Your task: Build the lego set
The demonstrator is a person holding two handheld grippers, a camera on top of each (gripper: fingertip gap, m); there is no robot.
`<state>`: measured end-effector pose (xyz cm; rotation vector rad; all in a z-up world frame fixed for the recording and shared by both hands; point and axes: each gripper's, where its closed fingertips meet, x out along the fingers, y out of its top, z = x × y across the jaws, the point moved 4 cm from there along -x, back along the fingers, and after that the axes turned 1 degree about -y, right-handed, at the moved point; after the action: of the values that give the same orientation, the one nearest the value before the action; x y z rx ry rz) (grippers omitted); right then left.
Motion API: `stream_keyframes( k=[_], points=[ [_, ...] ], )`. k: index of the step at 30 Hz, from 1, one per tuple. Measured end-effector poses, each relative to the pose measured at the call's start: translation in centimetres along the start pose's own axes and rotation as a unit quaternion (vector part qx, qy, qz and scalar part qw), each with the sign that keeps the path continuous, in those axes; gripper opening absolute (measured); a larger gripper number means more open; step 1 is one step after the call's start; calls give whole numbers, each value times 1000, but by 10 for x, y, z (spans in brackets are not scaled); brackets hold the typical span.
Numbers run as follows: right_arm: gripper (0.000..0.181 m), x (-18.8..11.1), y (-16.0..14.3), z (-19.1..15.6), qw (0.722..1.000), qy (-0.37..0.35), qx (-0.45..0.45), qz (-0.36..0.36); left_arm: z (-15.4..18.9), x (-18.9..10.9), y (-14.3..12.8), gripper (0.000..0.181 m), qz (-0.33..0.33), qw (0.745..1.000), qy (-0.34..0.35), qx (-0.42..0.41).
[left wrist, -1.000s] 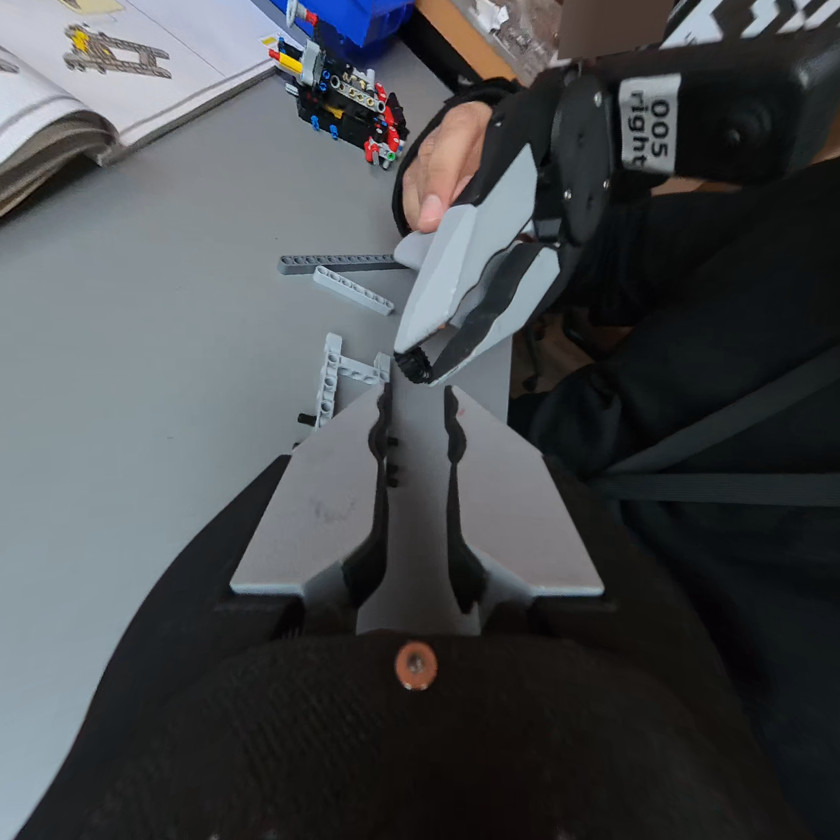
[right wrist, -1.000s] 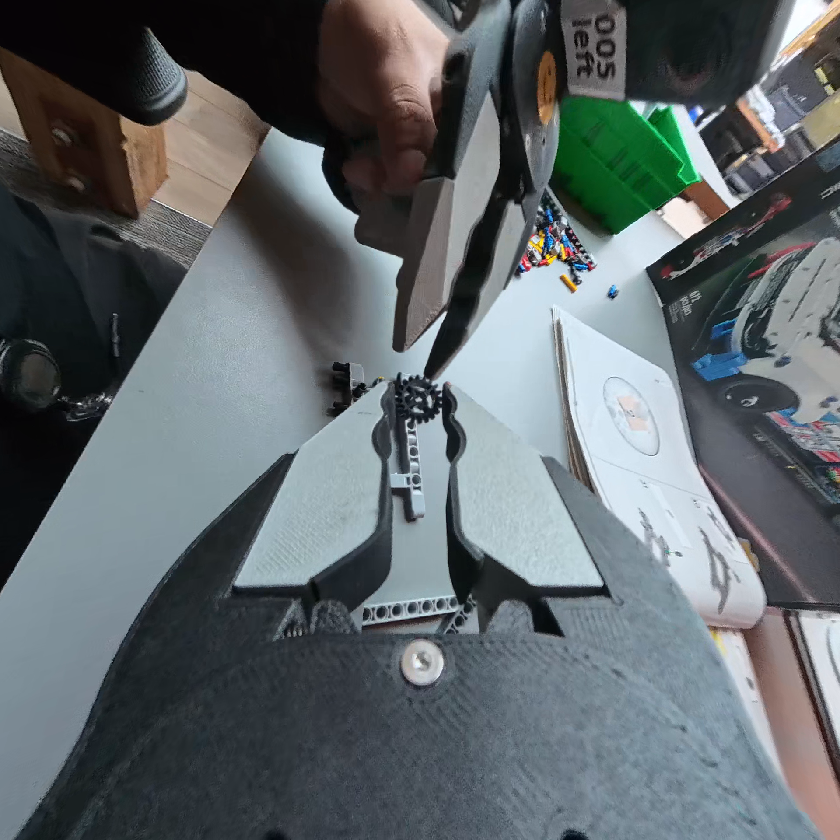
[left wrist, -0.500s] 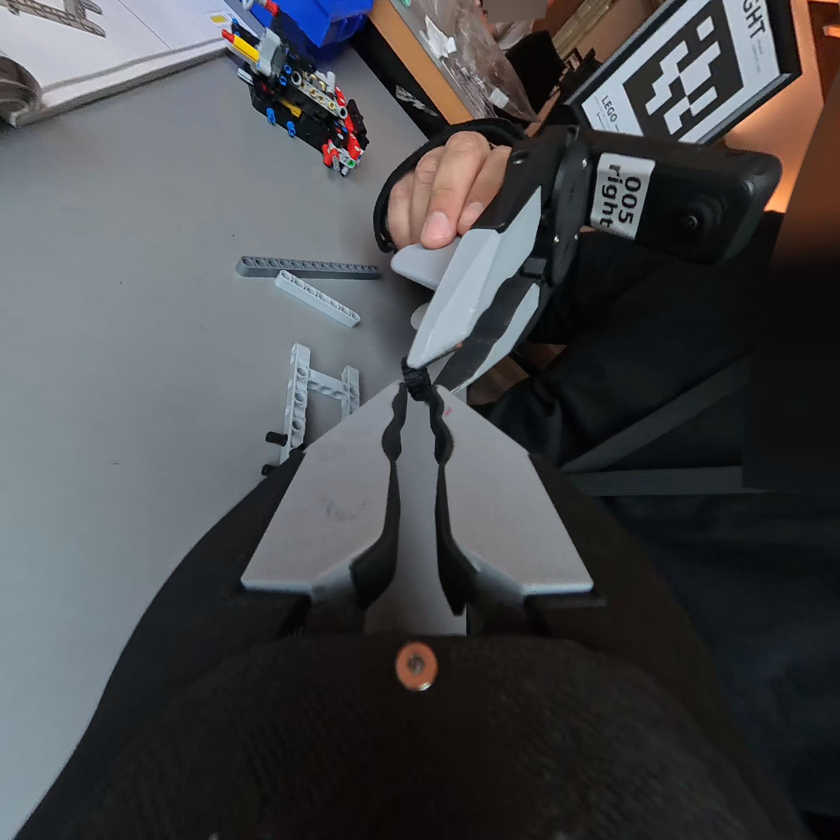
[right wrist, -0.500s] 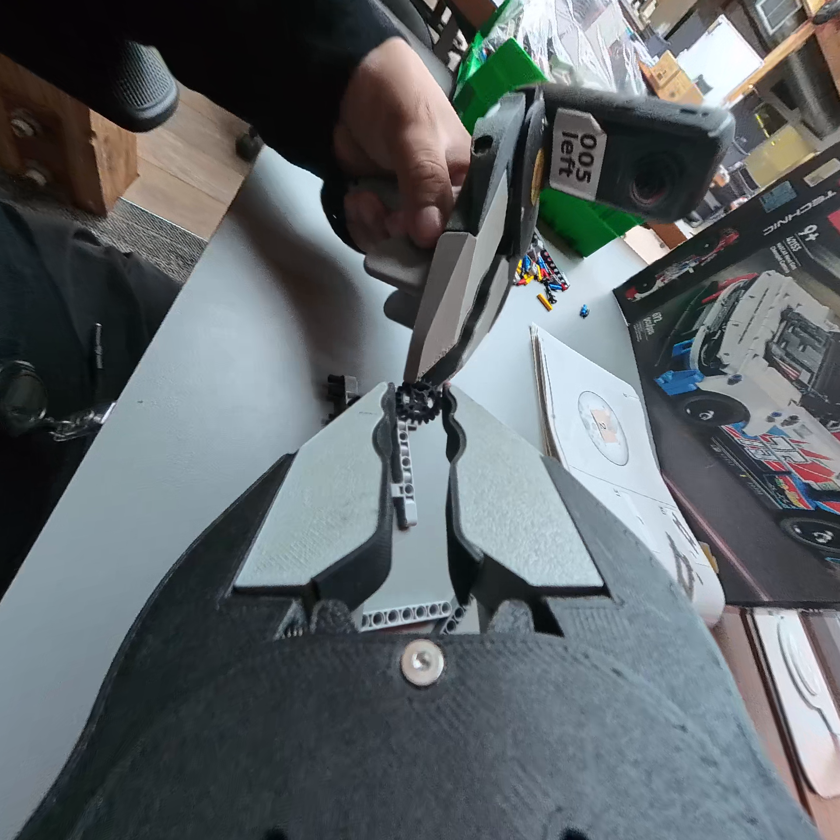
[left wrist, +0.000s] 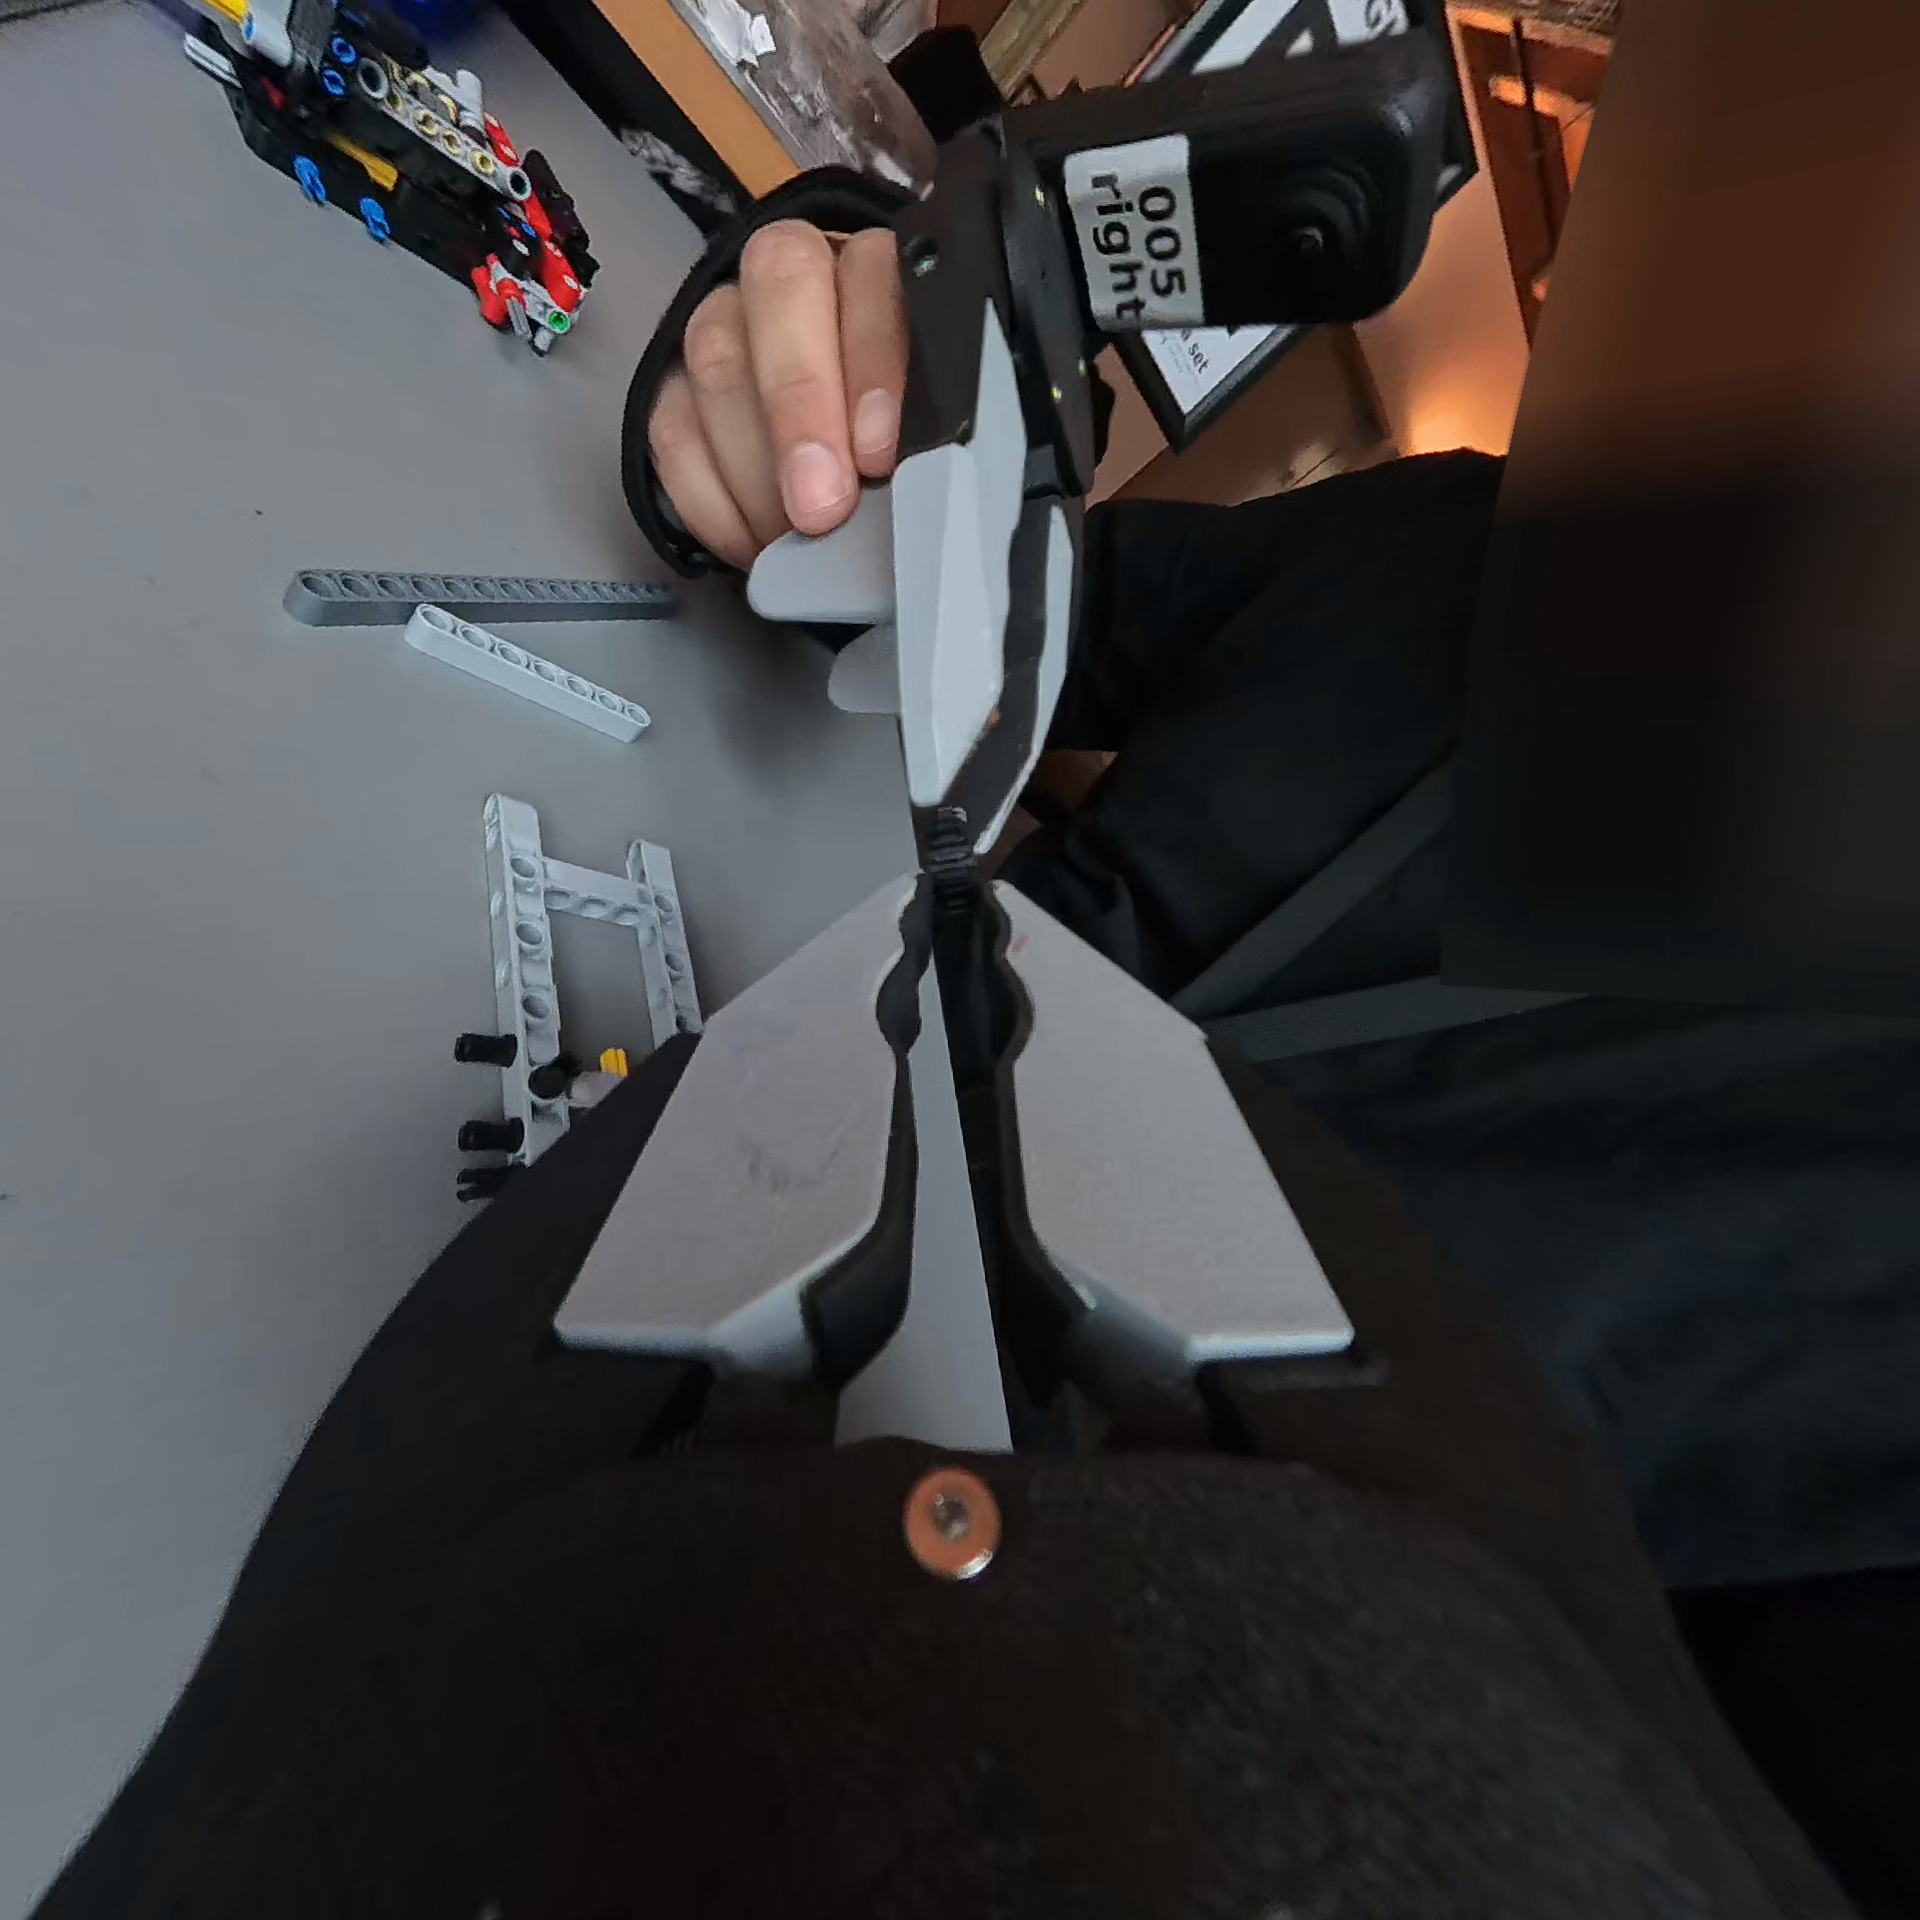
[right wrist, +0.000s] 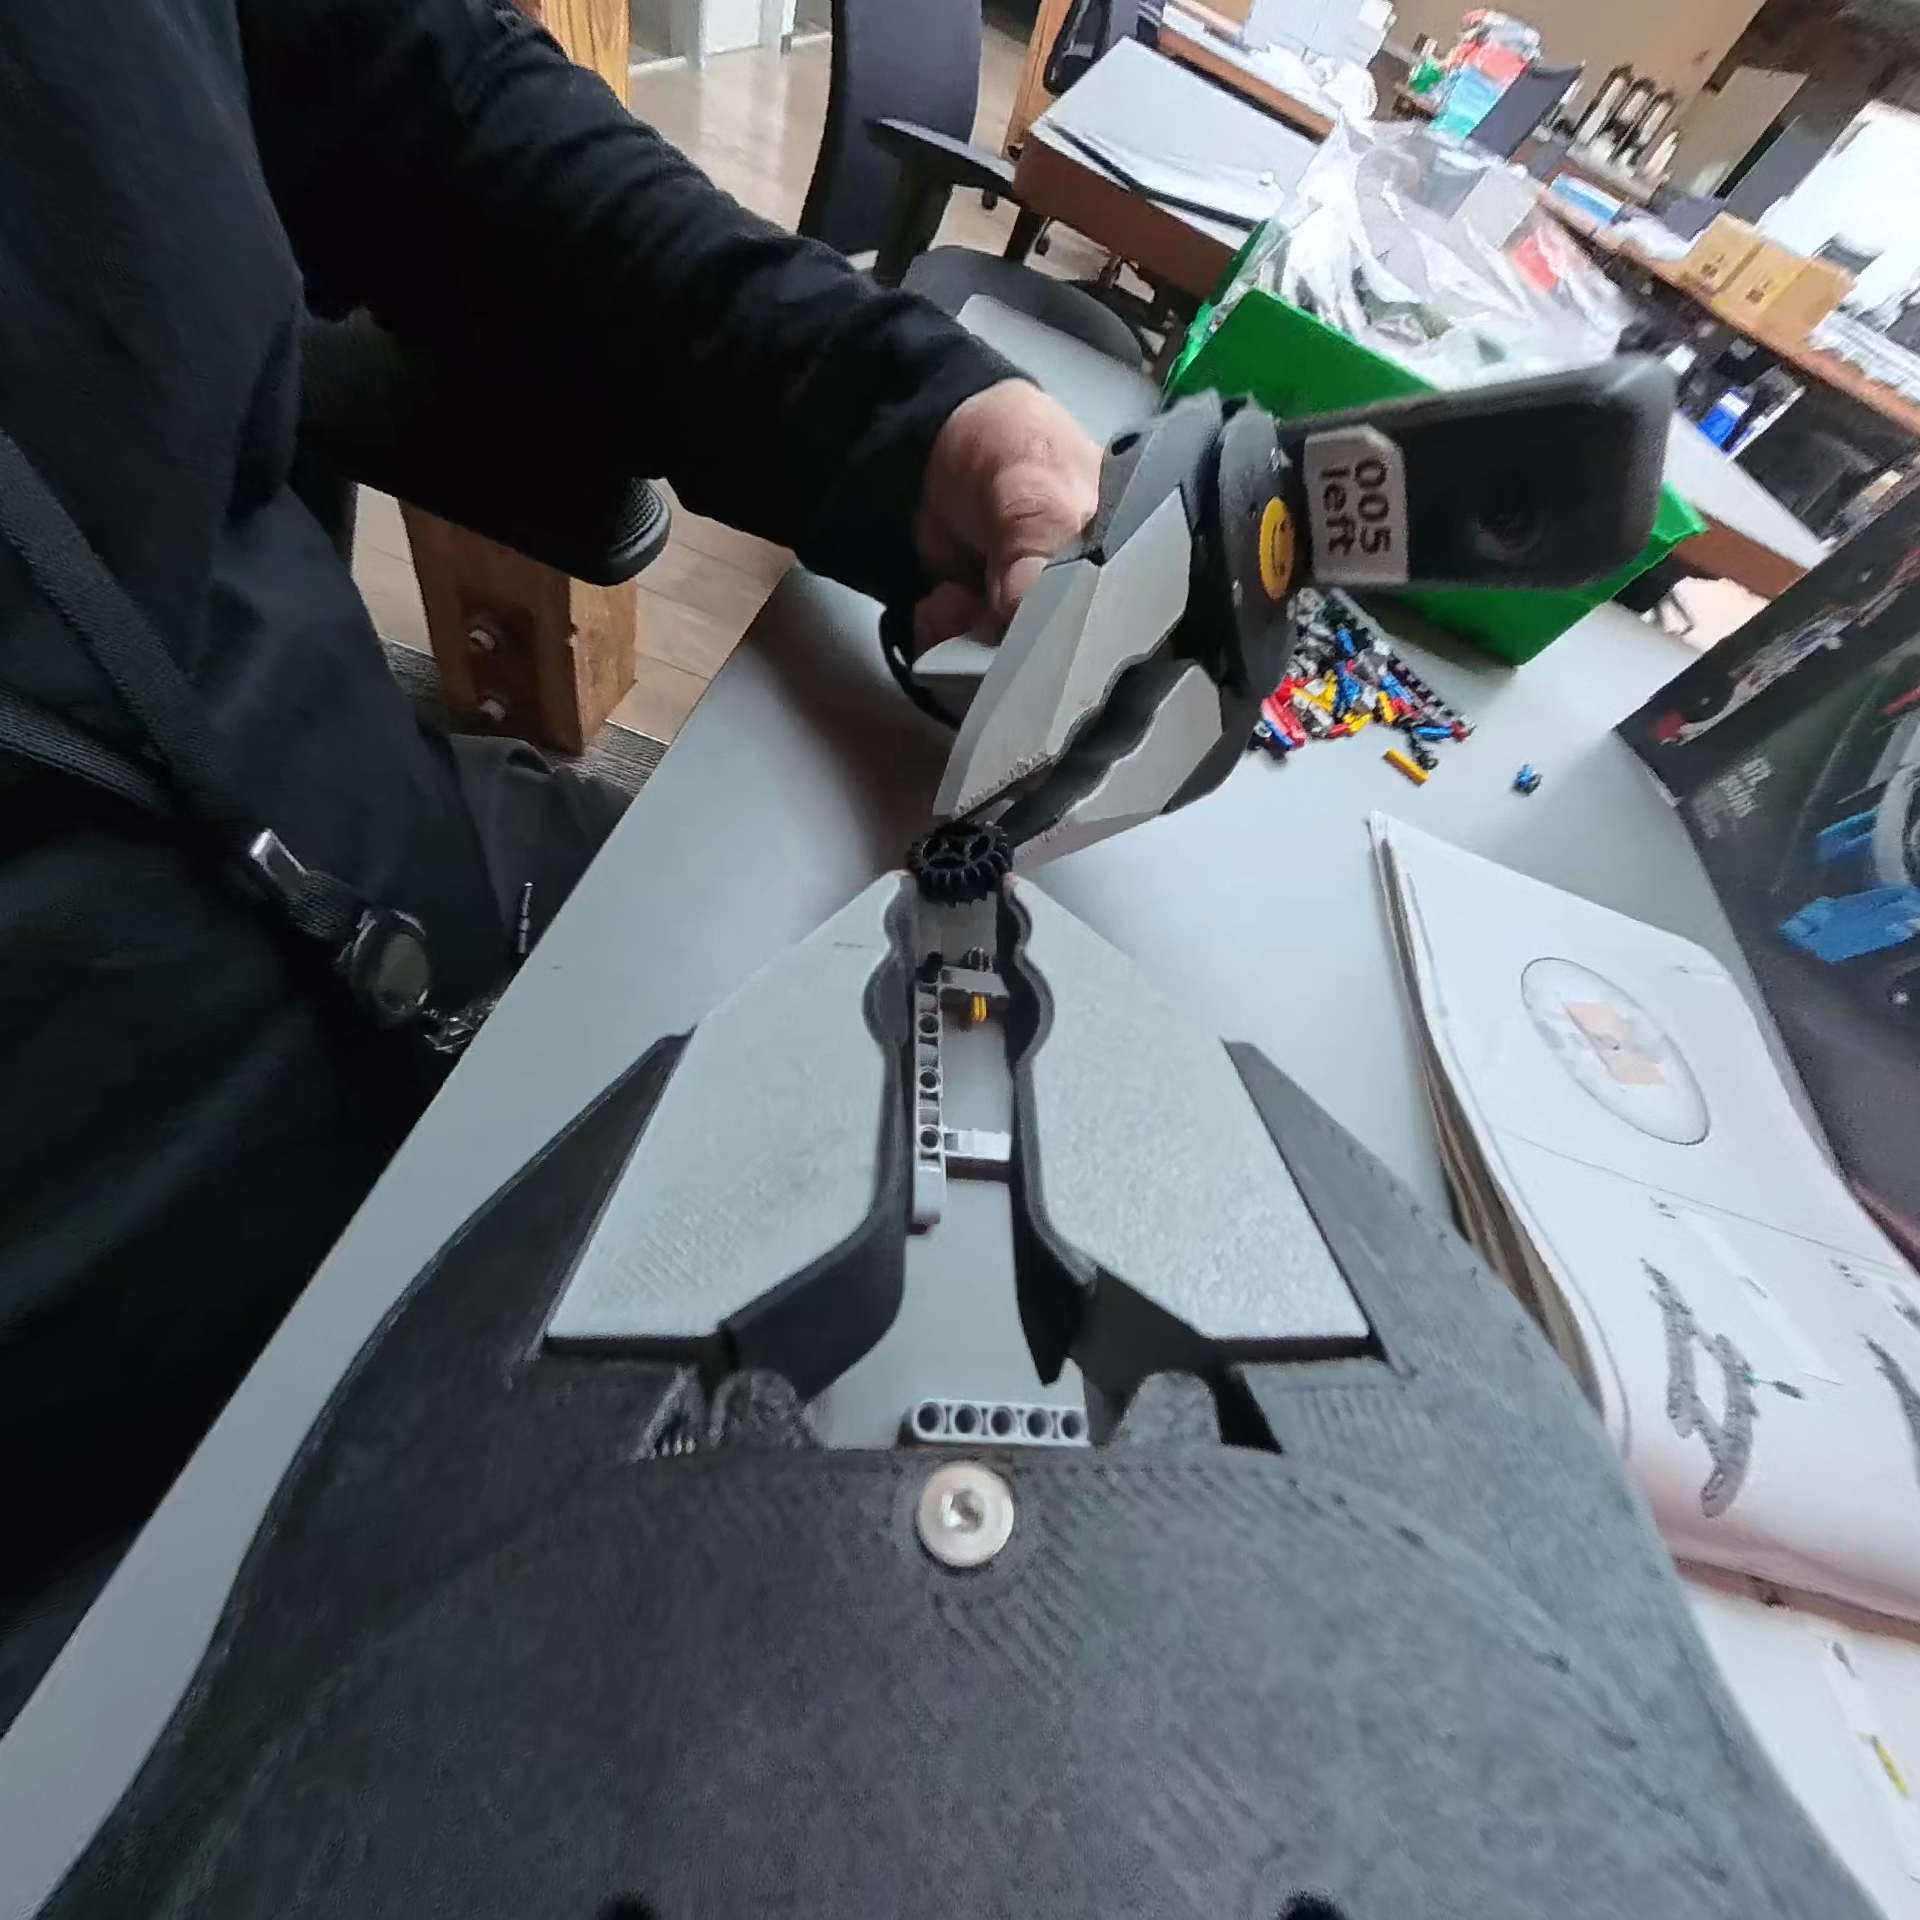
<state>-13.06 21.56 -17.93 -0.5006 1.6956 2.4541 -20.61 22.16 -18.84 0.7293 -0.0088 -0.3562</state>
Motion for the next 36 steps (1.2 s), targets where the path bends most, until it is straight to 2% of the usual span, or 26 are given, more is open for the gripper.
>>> stream_keyframes(
  k=[5,9,27,32,36],
  points=[
    [17,3,7,1,999,-31,-39,2,5,-3,2,5,32,998,-53,-21],
    [17,3,11,-1,999,-27,-45,9,8,-2,3,5,41,995,-87,-34],
    [17,1,16,-2,998,-34,-48,28,7,2,5,5,50,991,-115,-45],
    [17,1,13,4,998,-43,-31,20,4,0,8,5,63,991,-105,-50],
    [16,6,-4,11,998,-54,-23,-30,-10,-10,6,7,47,998,-15,-40]
  ],
)
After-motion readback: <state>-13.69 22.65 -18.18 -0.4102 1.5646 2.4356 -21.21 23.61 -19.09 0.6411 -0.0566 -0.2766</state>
